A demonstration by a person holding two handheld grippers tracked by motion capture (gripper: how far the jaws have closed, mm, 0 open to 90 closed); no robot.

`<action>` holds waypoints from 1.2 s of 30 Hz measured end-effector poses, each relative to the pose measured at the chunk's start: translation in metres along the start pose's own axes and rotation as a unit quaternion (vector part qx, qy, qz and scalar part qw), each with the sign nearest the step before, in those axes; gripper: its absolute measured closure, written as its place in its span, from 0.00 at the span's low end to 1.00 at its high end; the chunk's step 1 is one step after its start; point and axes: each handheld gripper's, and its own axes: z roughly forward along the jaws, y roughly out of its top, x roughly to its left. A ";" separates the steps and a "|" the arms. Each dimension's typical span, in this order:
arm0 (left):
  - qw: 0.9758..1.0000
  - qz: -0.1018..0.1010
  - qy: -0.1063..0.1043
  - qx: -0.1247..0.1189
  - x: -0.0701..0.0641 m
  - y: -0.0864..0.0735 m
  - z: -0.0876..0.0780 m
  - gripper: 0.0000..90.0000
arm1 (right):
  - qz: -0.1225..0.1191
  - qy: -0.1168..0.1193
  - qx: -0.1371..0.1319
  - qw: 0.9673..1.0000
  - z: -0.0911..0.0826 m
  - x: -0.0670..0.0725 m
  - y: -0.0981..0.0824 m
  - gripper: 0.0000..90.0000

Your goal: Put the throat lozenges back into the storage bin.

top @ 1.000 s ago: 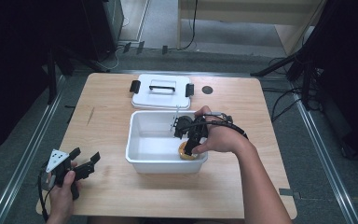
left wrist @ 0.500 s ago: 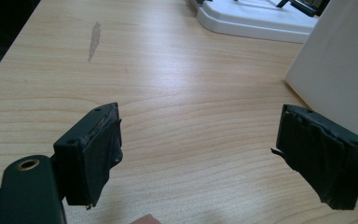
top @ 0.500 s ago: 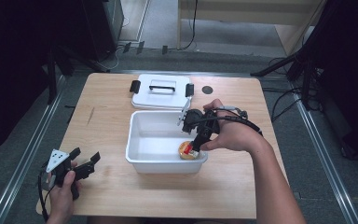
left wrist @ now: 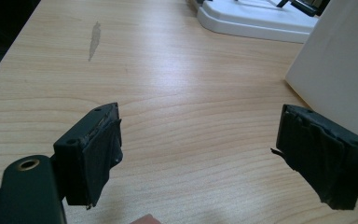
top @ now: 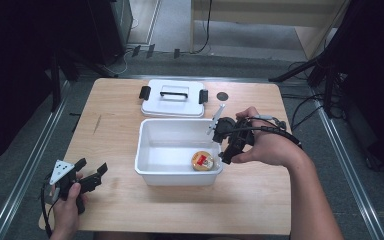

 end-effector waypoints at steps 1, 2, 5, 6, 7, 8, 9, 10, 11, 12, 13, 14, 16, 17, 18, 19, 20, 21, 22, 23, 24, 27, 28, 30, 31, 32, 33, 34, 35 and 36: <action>1.000 0.000 0.000 0.000 0.000 0.000 0.000 0.17 | 0.003 -0.001 0.000 1.000 -0.001 -0.001 -0.003 0.25; 1.000 0.000 0.000 0.000 0.000 0.000 0.000 0.17 | 0.007 -0.001 0.001 1.000 -0.001 -0.001 -0.005 0.25; 1.000 0.000 0.000 0.000 0.000 0.000 0.000 0.17 | 0.017 -0.002 0.001 1.000 -0.001 -0.002 -0.014 0.25; 1.000 -0.001 0.000 0.000 0.000 0.000 0.000 0.17 | 0.019 -0.001 0.001 1.000 -0.001 -0.002 -0.016 0.25; 1.000 0.000 0.000 0.000 0.000 0.000 0.000 0.17 | 0.021 -0.002 0.000 1.000 0.000 -0.002 -0.019 0.25; 1.000 -0.001 0.000 0.000 0.000 0.000 0.000 0.17 | 0.025 -0.001 0.000 1.000 0.001 -0.003 -0.022 0.24; 1.000 0.000 0.000 0.000 0.000 0.000 0.000 0.17 | 0.028 0.000 0.001 1.000 0.001 -0.003 -0.024 0.24; 1.000 0.000 0.000 0.000 0.000 0.000 0.000 0.17 | 0.030 -0.001 0.002 1.000 0.002 -0.003 -0.027 0.24; 1.000 0.000 0.000 0.000 0.000 0.000 0.000 0.17 | 0.034 0.000 0.002 0.999 0.003 -0.003 -0.030 0.24; 1.000 0.001 0.000 0.001 0.000 0.000 0.000 0.17 | 0.035 0.000 0.003 0.999 0.004 -0.004 -0.032 0.24; 1.000 0.001 0.000 0.001 0.000 0.000 0.000 0.17 | 0.039 0.001 0.004 0.999 0.004 -0.004 -0.035 0.24; 1.000 0.001 -0.001 0.002 0.000 0.000 0.000 0.17 | 0.041 0.001 0.004 0.999 0.005 -0.004 -0.037 0.24; 1.000 0.002 0.000 0.002 0.000 0.000 0.000 0.17 | 0.046 0.002 0.004 0.999 0.006 -0.005 -0.042 0.24; 1.000 0.002 -0.001 0.002 0.000 0.000 0.000 0.17 | 0.049 0.002 0.004 0.999 0.007 -0.005 -0.044 0.24; 1.000 0.001 -0.001 0.002 0.000 0.000 0.000 0.17 | 0.048 0.003 0.002 0.999 0.008 -0.006 -0.047 0.24; 1.000 0.002 -0.001 0.002 0.000 0.000 0.000 0.17 | 0.054 0.003 0.003 0.999 0.009 -0.006 -0.049 0.24; 1.000 0.001 -0.001 0.002 0.000 0.000 0.000 0.17 | 0.059 0.004 0.003 0.998 0.010 -0.006 -0.052 0.24; 1.000 0.002 -0.001 0.003 0.000 0.000 0.000 0.17 | 0.064 0.005 0.004 0.998 0.011 -0.006 -0.055 0.24; 1.000 0.003 -0.001 0.003 0.000 0.000 0.000 0.17 | 0.067 0.006 0.002 0.998 0.012 -0.006 -0.058 0.23; 1.000 0.002 -0.001 0.003 0.000 0.000 0.000 0.17 | 0.072 0.005 0.003 0.997 0.014 -0.006 -0.061 0.22; 1.000 0.002 0.000 0.003 0.000 0.000 0.000 0.17 | 0.077 0.006 0.003 0.997 0.016 -0.006 -0.064 0.20; 1.000 0.001 -0.001 0.003 0.000 0.000 0.000 0.17 | 0.097 0.003 0.003 0.995 0.020 -0.007 -0.074 0.17; 1.000 0.001 -0.001 0.003 0.000 0.000 0.000 0.17 | 0.104 0.003 0.002 0.995 0.022 -0.007 -0.078 0.15; 1.000 0.002 -0.001 0.003 0.000 0.000 0.000 0.17 | 0.117 -0.001 0.000 0.993 0.024 -0.007 -0.083 0.15; 1.000 0.002 -0.001 0.003 0.000 0.000 0.000 0.17 | 0.125 -0.006 0.000 0.992 0.025 -0.007 -0.087 0.14; 1.000 0.002 0.000 0.003 0.000 0.000 0.000 0.17 | 0.135 -0.010 -0.002 0.991 0.026 -0.007 -0.090 0.12; 1.000 0.001 -0.001 0.003 0.000 0.000 0.000 0.17 | 0.143 -0.013 -0.001 0.990 0.027 -0.007 -0.094 0.09; 1.000 0.001 -0.001 0.003 0.000 0.000 0.000 0.17 | 0.151 -0.016 -0.002 0.988 0.028 -0.007 -0.097 0.06; 1.000 0.002 -0.001 0.003 0.000 0.000 0.000 0.17 | 0.162 -0.015 -0.004 0.987 0.030 -0.008 -0.101 0.04; 1.000 0.002 -0.001 0.003 0.000 0.000 0.000 0.17 | 0.167 -0.018 -0.007 0.986 0.031 -0.008 -0.105 0.02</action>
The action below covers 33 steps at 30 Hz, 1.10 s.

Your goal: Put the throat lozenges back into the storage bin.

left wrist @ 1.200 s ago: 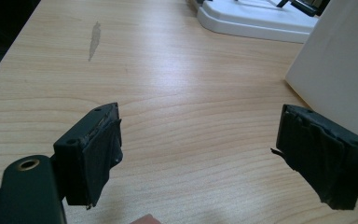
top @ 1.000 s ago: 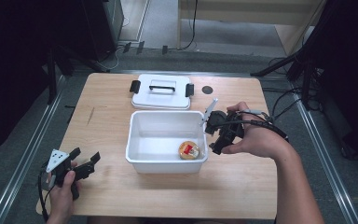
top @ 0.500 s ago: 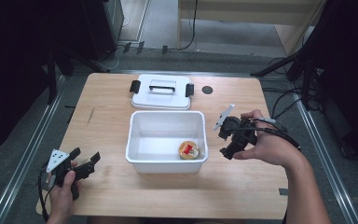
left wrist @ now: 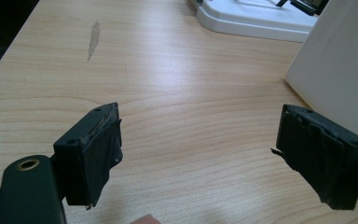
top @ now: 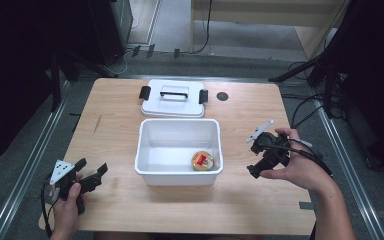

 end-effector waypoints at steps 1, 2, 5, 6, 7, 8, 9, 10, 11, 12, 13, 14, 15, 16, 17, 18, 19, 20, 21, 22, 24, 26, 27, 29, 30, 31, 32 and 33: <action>1.000 0.000 0.000 0.000 0.000 0.000 0.000 0.17 | 0.006 0.000 -0.003 1.000 0.001 -0.001 -0.002 0.01; 1.000 0.000 0.000 0.000 0.000 0.000 0.000 0.17 | 0.016 -0.001 -0.009 1.000 0.002 -0.001 -0.006 0.00; 1.000 0.000 0.000 0.000 0.000 0.000 0.000 0.17 | 0.045 0.000 -0.035 0.998 0.004 -0.005 -0.016 0.00; 1.000 0.000 0.000 0.000 0.000 0.000 0.000 0.17 | 0.053 -0.002 -0.041 0.998 0.005 -0.006 -0.019 0.00; 1.000 0.000 -0.001 0.000 0.000 0.000 0.000 0.17 | 0.061 -0.006 -0.049 0.997 0.006 -0.007 -0.022 0.00; 1.000 0.000 -0.001 0.000 0.000 0.000 0.000 0.17 | 0.068 -0.010 -0.053 0.996 0.006 -0.008 -0.024 0.00; 1.000 0.000 -0.001 0.000 0.000 0.000 0.000 0.17 | 0.080 -0.013 -0.061 0.995 0.007 -0.009 -0.028 0.00; 1.000 0.000 -0.001 0.000 0.000 0.000 0.000 0.17 | 0.088 -0.018 -0.071 0.993 0.009 -0.009 -0.031 0.00; 1.000 0.000 0.000 0.000 0.000 0.000 0.000 0.17 | 0.094 -0.021 -0.078 0.992 0.010 -0.010 -0.033 0.00; 1.000 0.000 -0.001 0.000 0.000 0.000 0.000 0.17 | 0.100 -0.025 -0.085 0.991 0.011 -0.010 -0.036 0.00; 1.000 0.000 -0.001 0.000 0.000 0.000 0.000 0.17 | 0.102 -0.030 -0.090 0.990 0.013 -0.010 -0.038 0.00; 1.000 0.000 0.000 0.000 0.000 0.000 0.000 0.17 | 0.111 -0.034 -0.097 0.988 0.015 -0.010 -0.042 0.00; 1.000 0.000 0.000 0.000 0.000 0.000 0.000 0.17 | 0.117 -0.035 -0.103 0.987 0.017 -0.011 -0.044 0.00; 1.000 0.000 0.000 0.000 0.000 0.000 0.000 0.17 | 0.123 -0.038 -0.109 0.986 0.019 -0.011 -0.047 0.00; 1.000 0.000 0.000 0.000 0.000 0.000 0.000 0.17 | 0.131 -0.039 -0.114 0.984 0.020 -0.011 -0.050 0.00; 1.000 0.000 0.000 0.000 0.000 0.000 0.000 0.17 | 0.136 -0.040 -0.120 0.983 0.022 -0.011 -0.053 0.00; 1.000 0.000 -0.001 0.000 0.000 0.000 0.000 0.17 | 0.142 -0.042 -0.124 0.981 0.024 -0.011 -0.056 0.00; 1.000 0.000 -0.001 0.000 0.000 0.000 0.000 0.17 | 0.150 -0.043 -0.126 0.980 0.026 -0.011 -0.058 0.00; 1.000 -0.001 -0.001 0.000 0.000 0.000 0.000 0.17 | 0.157 -0.047 -0.130 0.978 0.028 -0.011 -0.061 0.00; 1.000 0.000 -0.001 0.000 0.000 0.000 0.000 0.17 | 0.163 -0.049 -0.135 0.976 0.030 -0.011 -0.064 0.00; 1.000 -0.001 -0.001 0.000 0.000 0.000 0.000 0.17 | 0.177 -0.053 -0.146 0.972 0.033 -0.011 -0.070 0.00; 1.000 0.000 -0.001 0.001 0.000 0.000 0.000 0.17 | 0.189 -0.056 -0.157 0.968 0.035 -0.011 -0.076 0.00; 1.000 0.000 0.000 0.000 0.000 0.000 0.000 0.17 | 0.192 -0.060 -0.161 0.966 0.036 -0.011 -0.078 0.00; 1.000 0.000 -0.001 0.000 0.000 0.000 0.000 0.17 | 0.204 -0.062 -0.168 0.962 0.039 -0.010 -0.085 0.00; 1.000 0.000 -0.001 0.000 0.000 0.000 0.000 0.17 | 0.208 -0.065 -0.171 0.961 0.040 -0.010 -0.087 0.00; 1.000 0.000 -0.001 0.000 0.000 0.000 0.000 0.17 | 0.213 -0.066 -0.173 0.959 0.042 -0.010 -0.090 0.00; 1.000 0.000 0.000 0.000 0.000 0.000 0.000 0.17 | 0.216 -0.065 -0.177 0.958 0.043 -0.010 -0.093 0.00; 1.000 0.000 0.000 0.000 0.000 0.000 0.000 0.17 | 0.221 -0.067 -0.182 0.956 0.044 -0.010 -0.096 0.00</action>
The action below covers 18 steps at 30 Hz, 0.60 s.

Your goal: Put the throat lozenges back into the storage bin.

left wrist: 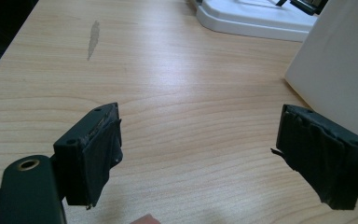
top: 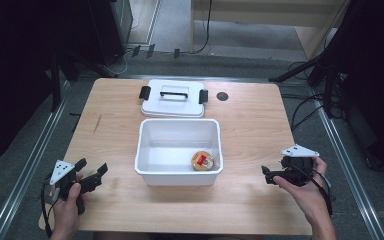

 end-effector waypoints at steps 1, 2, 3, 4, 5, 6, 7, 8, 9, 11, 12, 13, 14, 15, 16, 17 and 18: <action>1.000 0.000 0.000 0.000 0.000 0.000 0.000 0.17 | 0.005 -0.001 -0.004 1.000 0.000 -0.001 -0.003 0.00; 1.000 0.000 0.000 0.000 0.000 0.000 0.000 0.17 | 0.010 -0.001 -0.006 1.000 0.001 -0.003 -0.006 0.00; 1.000 0.000 0.000 0.000 0.000 0.000 0.000 0.17 | 0.016 -0.002 -0.010 1.000 0.001 -0.004 -0.009 0.00; 1.000 0.000 0.000 0.000 0.000 0.000 0.000 0.17 | 0.021 -0.004 -0.014 1.000 0.001 -0.006 -0.012 0.00; 1.000 -0.001 0.001 0.000 0.000 0.000 0.000 0.17 | 0.027 -0.007 -0.015 0.999 0.002 -0.007 -0.016 0.00; 1.000 0.000 0.001 0.000 0.000 0.000 0.000 0.17 | 0.030 -0.009 -0.019 0.999 0.003 -0.008 -0.019 0.00; 1.000 -0.001 0.001 0.000 0.000 0.000 0.000 0.17 | 0.037 -0.010 -0.020 0.999 0.003 -0.010 -0.022 0.00; 1.000 0.000 0.001 0.001 0.000 0.000 0.000 0.17 | 0.042 -0.009 -0.023 0.999 0.004 -0.011 -0.026 0.00; 1.000 -0.001 0.000 0.000 0.000 0.000 0.000 0.17 | 0.047 -0.012 -0.026 0.998 0.005 -0.013 -0.029 0.00; 1.000 0.000 0.000 0.000 0.000 0.000 0.000 0.17 | 0.060 -0.012 -0.034 0.998 0.005 -0.015 -0.035 0.00; 1.000 0.000 0.001 0.000 0.000 0.000 0.000 0.17 | 0.064 -0.013 -0.039 0.997 0.005 -0.016 -0.039 0.00; 1.000 -0.001 0.000 0.000 0.000 0.000 0.000 0.17 | 0.069 -0.014 -0.042 0.997 0.005 -0.017 -0.042 0.00; 1.000 -0.001 0.000 0.001 0.000 0.000 0.000 0.17 | 0.073 -0.014 -0.045 0.996 0.005 -0.018 -0.044 0.00; 1.000 -0.002 0.000 0.001 0.000 0.000 0.000 0.17 | 0.076 -0.015 -0.048 0.996 0.005 -0.018 -0.047 0.00; 1.000 -0.002 0.000 0.001 0.000 0.000 0.000 0.17 | 0.078 -0.017 -0.052 0.995 0.004 -0.019 -0.050 0.00; 1.000 -0.002 0.000 0.000 0.000 0.000 0.000 0.17 | 0.082 -0.019 -0.053 0.995 0.004 -0.020 -0.051 0.00; 1.000 -0.002 0.000 0.000 0.000 0.000 0.000 0.17 | 0.082 -0.019 -0.053 0.995 0.004 -0.020 -0.051 0.00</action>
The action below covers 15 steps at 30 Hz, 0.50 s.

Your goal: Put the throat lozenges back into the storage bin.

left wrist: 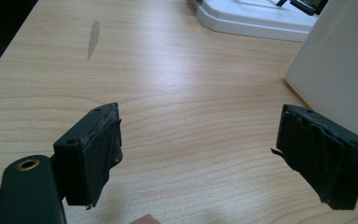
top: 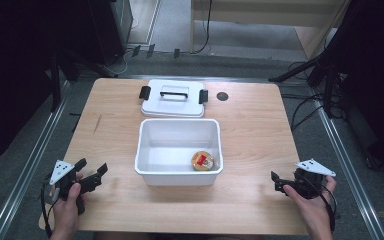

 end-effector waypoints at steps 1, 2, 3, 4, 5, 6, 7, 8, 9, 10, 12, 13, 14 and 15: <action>1.000 0.000 0.000 0.000 0.000 0.000 0.000 0.17 | 0.011 -0.002 -0.007 1.000 -0.001 -0.003 -0.004 0.00; 1.000 0.000 0.000 0.000 0.000 0.000 0.000 0.17 | 0.014 -0.003 -0.009 1.000 -0.002 -0.004 -0.006 0.00; 1.000 0.000 0.000 0.000 0.000 0.000 0.000 0.17 | 0.018 -0.003 -0.013 1.000 -0.002 -0.005 -0.008 0.00; 1.000 0.000 0.000 0.000 0.000 0.000 0.000 0.17 | 0.021 -0.004 -0.015 1.000 -0.003 -0.006 -0.009 0.00; 1.000 0.000 0.000 0.000 0.000 0.000 0.000 0.17 | 0.022 -0.003 -0.018 1.000 -0.003 -0.007 -0.011 0.00; 1.000 0.000 0.000 0.000 0.000 0.000 0.000 0.17 | 0.025 -0.005 -0.018 0.999 -0.004 -0.008 -0.013 0.00; 1.000 0.000 0.000 0.000 0.000 0.000 0.000 0.17 | 0.026 -0.005 -0.019 0.999 -0.004 -0.008 -0.014 0.00; 1.000 0.000 0.000 0.000 0.000 0.000 0.000 0.17 | 0.028 -0.007 -0.020 0.999 -0.004 -0.009 -0.016 0.00; 1.000 0.000 0.000 0.000 0.000 0.000 0.000 0.17 | 0.030 -0.009 -0.022 0.999 -0.005 -0.009 -0.017 0.00; 1.000 0.000 0.000 0.000 0.000 0.000 0.000 0.17 | 0.031 -0.009 -0.025 0.999 -0.005 -0.010 -0.019 0.00; 1.000 0.000 0.000 0.000 0.000 0.000 0.000 0.17 | 0.035 -0.011 -0.030 0.999 -0.005 -0.011 -0.021 0.00; 1.000 0.000 0.001 0.000 0.000 0.000 0.000 0.17 | 0.037 -0.013 -0.032 0.999 -0.006 -0.011 -0.023 0.00; 1.000 0.000 0.000 0.000 0.000 0.000 0.000 0.17 | 0.037 -0.013 -0.035 0.999 -0.006 -0.012 -0.024 0.00; 1.000 0.000 0.001 0.000 0.000 0.000 0.000 0.17 | 0.042 -0.013 -0.037 0.998 -0.007 -0.012 -0.025 0.00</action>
